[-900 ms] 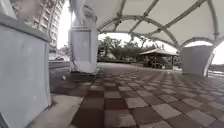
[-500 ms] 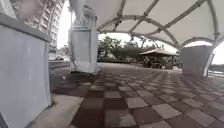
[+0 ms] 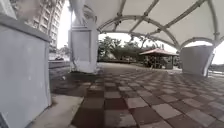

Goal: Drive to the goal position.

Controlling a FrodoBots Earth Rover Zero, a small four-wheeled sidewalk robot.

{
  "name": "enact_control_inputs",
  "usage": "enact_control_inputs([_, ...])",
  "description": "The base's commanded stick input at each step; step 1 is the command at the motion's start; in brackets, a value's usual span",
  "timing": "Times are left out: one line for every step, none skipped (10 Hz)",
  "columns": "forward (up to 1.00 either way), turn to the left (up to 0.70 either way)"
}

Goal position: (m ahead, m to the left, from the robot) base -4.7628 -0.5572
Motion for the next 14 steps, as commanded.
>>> enact_control_inputs([0.00,-0.70])
enact_control_inputs([0.00,-0.70])
enact_control_inputs([0.00,-0.70])
enact_control_inputs([0.00,-0.70])
enact_control_inputs([0.00,-0.70])
enact_control_inputs([0.00,-0.70])
enact_control_inputs([0.00,-0.70])
enact_control_inputs([0.00,-0.70])
enact_control_inputs([0.00,-0.70])
enact_control_inputs([0.00,-0.70])
enact_control_inputs([0.00,-0.70])
enact_control_inputs([0.00,-0.70])
enact_control_inputs([0.00,-0.70])
enact_control_inputs([0.00,-0.70])
